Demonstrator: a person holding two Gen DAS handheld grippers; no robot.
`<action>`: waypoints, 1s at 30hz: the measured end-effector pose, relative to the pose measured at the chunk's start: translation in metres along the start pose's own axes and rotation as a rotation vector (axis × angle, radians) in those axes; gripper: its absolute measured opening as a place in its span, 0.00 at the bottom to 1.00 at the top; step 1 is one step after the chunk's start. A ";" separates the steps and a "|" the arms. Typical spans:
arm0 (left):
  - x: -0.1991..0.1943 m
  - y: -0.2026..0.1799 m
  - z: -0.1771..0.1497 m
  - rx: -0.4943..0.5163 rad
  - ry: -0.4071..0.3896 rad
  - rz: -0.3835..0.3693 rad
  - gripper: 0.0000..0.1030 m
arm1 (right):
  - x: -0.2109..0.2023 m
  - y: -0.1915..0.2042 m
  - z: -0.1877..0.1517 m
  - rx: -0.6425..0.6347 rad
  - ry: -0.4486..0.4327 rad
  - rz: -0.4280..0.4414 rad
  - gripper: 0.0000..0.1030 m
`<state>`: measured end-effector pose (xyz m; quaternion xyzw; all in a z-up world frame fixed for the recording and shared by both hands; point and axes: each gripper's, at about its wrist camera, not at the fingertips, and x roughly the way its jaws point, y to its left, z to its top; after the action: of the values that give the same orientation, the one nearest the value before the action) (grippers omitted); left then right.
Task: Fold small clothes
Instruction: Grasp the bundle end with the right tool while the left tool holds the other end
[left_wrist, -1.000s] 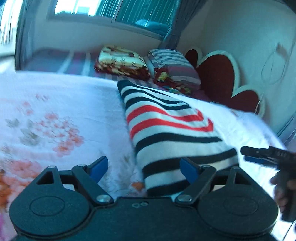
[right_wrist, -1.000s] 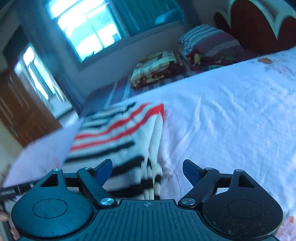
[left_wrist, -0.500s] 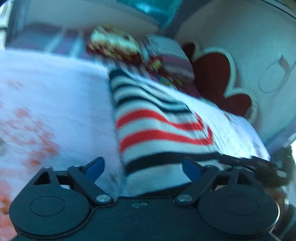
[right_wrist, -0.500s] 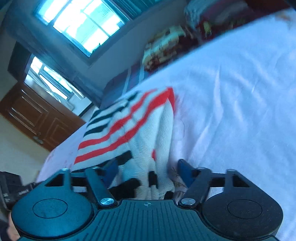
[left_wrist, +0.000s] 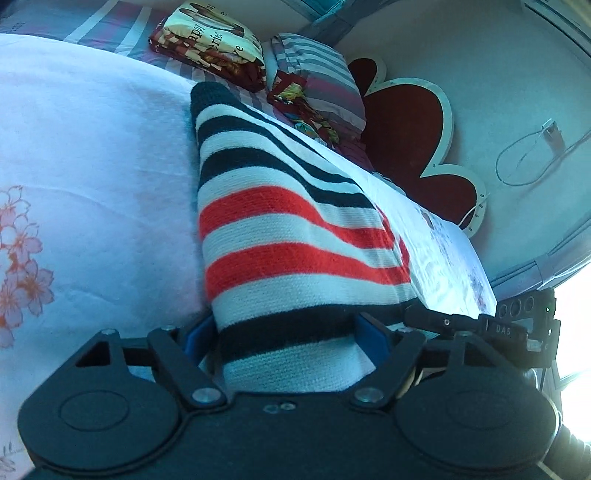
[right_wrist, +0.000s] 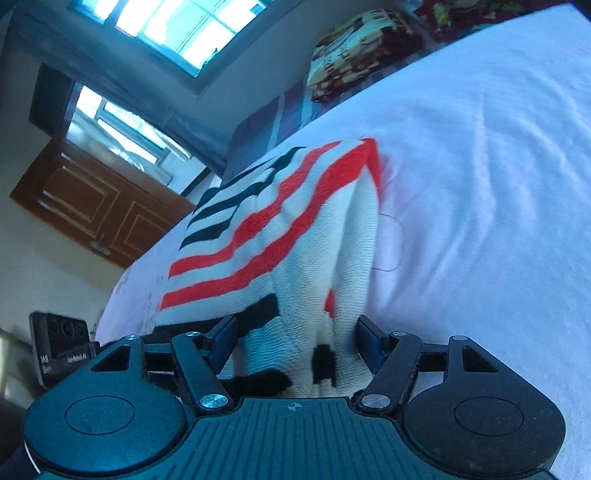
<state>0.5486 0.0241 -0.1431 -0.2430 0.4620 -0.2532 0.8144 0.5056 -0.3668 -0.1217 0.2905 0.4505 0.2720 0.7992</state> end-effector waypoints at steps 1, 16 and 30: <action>-0.001 0.002 0.001 -0.001 0.001 -0.003 0.75 | 0.001 0.007 -0.002 -0.046 -0.003 -0.029 0.64; -0.010 0.005 -0.010 -0.009 0.007 -0.026 0.71 | -0.009 -0.019 -0.009 0.070 -0.034 0.019 0.50; -0.008 -0.045 -0.014 0.157 -0.072 0.158 0.49 | 0.018 0.077 -0.026 -0.366 -0.136 -0.294 0.33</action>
<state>0.5239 -0.0067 -0.1161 -0.1504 0.4292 -0.2147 0.8643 0.4776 -0.2958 -0.0887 0.0899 0.3765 0.2097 0.8979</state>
